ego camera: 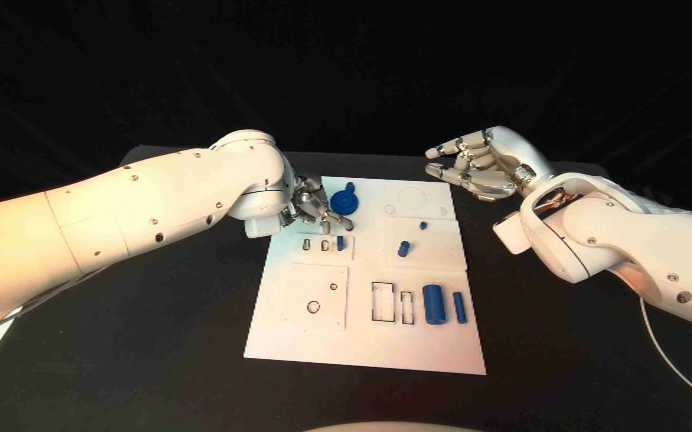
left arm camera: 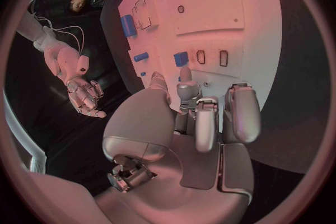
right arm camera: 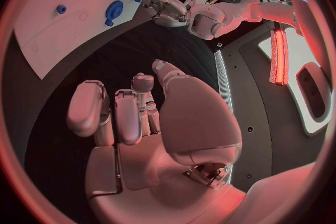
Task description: Assemble the parts on the task board
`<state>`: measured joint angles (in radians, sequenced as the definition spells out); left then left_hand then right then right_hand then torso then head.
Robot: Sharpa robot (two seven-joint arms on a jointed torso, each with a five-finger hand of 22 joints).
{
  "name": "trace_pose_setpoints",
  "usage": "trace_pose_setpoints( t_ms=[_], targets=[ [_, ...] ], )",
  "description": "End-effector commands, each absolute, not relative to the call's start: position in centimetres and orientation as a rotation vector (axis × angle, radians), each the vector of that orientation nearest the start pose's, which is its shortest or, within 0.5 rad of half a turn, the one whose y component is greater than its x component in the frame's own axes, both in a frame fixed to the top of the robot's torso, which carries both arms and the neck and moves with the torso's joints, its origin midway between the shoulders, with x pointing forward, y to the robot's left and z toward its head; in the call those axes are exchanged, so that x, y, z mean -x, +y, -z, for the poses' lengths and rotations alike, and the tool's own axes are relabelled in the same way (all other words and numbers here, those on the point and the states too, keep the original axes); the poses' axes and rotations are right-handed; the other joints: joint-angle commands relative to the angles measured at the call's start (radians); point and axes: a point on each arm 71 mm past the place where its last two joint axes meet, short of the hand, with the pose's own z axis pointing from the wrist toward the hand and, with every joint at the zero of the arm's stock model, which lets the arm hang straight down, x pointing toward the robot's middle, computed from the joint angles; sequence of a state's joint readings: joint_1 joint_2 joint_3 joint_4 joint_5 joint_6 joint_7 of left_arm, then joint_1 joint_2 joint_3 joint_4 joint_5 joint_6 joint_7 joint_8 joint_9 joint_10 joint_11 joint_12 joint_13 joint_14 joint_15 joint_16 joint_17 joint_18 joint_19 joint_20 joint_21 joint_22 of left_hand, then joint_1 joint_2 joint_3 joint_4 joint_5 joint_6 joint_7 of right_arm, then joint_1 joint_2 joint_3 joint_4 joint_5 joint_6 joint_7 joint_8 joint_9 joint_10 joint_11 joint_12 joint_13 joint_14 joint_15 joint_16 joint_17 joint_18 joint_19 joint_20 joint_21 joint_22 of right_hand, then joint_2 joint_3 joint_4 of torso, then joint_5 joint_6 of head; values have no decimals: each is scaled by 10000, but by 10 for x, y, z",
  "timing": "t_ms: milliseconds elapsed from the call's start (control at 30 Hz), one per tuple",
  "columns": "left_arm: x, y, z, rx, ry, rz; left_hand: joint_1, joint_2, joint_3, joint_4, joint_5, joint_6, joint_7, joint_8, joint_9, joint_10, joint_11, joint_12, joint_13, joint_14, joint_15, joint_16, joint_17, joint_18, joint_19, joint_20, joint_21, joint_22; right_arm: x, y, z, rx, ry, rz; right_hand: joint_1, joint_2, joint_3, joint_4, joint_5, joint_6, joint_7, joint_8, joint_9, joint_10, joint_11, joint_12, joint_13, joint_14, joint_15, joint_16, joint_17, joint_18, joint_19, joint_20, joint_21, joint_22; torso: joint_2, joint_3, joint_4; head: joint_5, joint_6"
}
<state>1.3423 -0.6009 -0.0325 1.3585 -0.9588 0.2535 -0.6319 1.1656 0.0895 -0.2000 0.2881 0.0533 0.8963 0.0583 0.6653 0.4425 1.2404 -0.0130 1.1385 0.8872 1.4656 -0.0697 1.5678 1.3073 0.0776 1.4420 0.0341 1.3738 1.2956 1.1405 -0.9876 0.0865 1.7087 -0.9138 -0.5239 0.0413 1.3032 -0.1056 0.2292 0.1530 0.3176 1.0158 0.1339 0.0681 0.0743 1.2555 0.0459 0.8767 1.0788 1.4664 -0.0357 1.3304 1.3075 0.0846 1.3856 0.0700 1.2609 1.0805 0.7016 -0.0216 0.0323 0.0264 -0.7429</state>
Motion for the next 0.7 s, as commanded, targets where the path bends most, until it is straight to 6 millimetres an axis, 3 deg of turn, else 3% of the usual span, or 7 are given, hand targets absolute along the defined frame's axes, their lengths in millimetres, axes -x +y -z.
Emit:
trace_pose_setpoints(
  t_ms=[33, 233, 533, 700],
  targets=[
    [-522, 139, 172, 1073, 23924, 3608, -12, 121, -81, 24, -28, -41, -1, 23, 16, 116, 2, 74, 71, 1052, -50, 30, 2635, -170, 99, 14, 48, 37, -460, -226, 142, -3797, 14955, -9989, 100, -14, 25, -58, 36, 32, 32, 43, -7, 33, -4, -25, -9, 543, 33, -22, 484, 113, -7, -5, -9, -11, 12, -3, -10, 15, -7],
    [-526, 135, 177, 977, 24080, 3385, -21, 131, -107, 24, -27, -44, -1, 18, 25, 134, 3, 116, 129, 1052, -50, 30, 2635, -171, 104, 13, 55, 47, -460, -226, 142, -3816, 14959, -9933, 100, -14, 25, -58, 36, 32, 32, 43, -7, 33, -4, -25, -9, 543, 33, -22, 484, 113, -7, -5, -9, -11, 27, -18, -18, -15, -45],
    [-528, 133, 183, 1036, 24178, 3318, -5, 134, -120, 11, -21, -45, -2, 17, 35, 128, 3, 126, 140, 1052, -50, 30, 2635, -169, 101, 12, 49, 39, -461, -224, 143, -3803, 14960, -9952, 104, -18, 19, -65, 60, 33, 33, 44, -6, 16, -2, -59, -35, 539, 33, -47, 463, 119, -19, -6, -33, -44, 53, -11, -38, -23, -86],
    [-527, 132, 184, 1008, 24215, 3307, -2, 134, -123, 9, -21, -44, -2, 18, 37, 130, 3, 132, 149, 1052, -50, 30, 2635, -169, 101, 12, 49, 40, -461, -223, 143, -3802, 14947, -9954, 104, -18, 19, -65, 60, 33, 33, 44, -6, 16, -2, -59, -35, 539, 33, -47, 463, 119, -19, -6, -33, -44, 37, 2, -13, -20, -130]
  ],
)
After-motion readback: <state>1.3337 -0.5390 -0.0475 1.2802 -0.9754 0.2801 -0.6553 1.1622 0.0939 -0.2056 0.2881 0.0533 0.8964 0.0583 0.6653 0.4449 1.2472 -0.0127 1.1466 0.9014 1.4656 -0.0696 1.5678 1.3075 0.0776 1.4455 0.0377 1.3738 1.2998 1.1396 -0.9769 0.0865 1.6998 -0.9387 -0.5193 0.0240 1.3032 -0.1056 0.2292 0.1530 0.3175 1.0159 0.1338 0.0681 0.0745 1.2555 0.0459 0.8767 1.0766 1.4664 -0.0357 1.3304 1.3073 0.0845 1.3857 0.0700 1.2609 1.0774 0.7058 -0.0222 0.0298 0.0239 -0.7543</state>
